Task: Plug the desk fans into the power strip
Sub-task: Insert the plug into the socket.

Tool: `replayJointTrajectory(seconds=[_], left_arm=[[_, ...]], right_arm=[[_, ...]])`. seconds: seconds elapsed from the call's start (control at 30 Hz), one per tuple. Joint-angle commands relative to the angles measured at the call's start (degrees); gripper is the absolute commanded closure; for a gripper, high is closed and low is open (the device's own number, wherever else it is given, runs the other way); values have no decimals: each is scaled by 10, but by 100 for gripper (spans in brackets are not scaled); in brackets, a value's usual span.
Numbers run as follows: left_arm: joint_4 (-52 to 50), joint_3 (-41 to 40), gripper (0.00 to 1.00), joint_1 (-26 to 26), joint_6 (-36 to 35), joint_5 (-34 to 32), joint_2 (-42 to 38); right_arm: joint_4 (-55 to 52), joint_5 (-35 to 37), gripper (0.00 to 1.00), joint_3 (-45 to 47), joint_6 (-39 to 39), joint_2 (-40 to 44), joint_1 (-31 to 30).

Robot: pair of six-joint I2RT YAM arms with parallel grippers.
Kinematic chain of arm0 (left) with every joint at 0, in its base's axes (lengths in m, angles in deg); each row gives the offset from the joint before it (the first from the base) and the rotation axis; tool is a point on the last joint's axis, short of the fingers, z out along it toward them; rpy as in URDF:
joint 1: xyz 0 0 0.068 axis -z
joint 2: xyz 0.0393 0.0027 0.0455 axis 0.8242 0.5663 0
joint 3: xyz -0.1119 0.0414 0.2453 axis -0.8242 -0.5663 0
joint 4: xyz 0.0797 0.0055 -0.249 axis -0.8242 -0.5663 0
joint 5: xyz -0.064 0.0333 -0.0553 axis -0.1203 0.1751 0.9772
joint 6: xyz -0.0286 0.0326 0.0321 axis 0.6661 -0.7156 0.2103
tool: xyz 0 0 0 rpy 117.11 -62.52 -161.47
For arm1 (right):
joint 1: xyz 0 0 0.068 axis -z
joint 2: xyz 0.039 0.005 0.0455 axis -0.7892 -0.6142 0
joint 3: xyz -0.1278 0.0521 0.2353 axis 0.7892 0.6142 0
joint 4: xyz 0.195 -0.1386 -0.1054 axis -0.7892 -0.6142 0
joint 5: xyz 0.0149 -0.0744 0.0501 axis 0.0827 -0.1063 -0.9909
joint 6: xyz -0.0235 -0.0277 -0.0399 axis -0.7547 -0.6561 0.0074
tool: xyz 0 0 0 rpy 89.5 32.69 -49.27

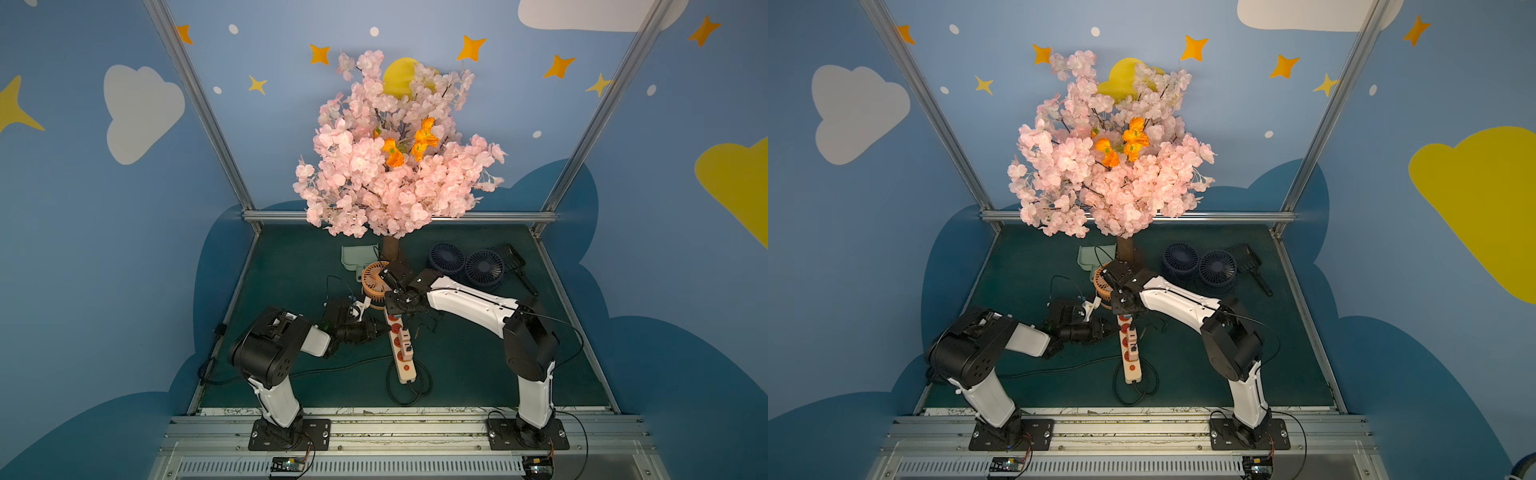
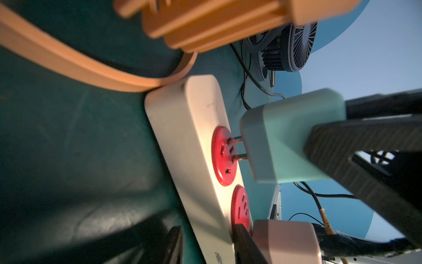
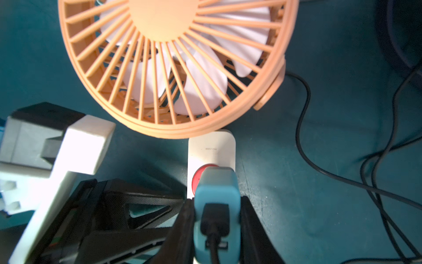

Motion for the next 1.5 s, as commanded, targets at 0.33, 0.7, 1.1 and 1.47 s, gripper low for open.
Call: replayJointTrajectory(seconds=[0.33,0.7,1.1,1.47], left_arm=[[-8,7,61,0,-6,3,8],[-8,8,61,0,-6,6,8],[-8,8,62,0,-6,5,8],[-9,14,63,0,-6,3,16]], right_arm=[[-70,17,100,49,-8,-49,-19],[-94,18,100,84,-12,-72,-30],[-118,-10,100,130,-21,-89,-11],[-147,-10,100,137,-18,-134,-16]])
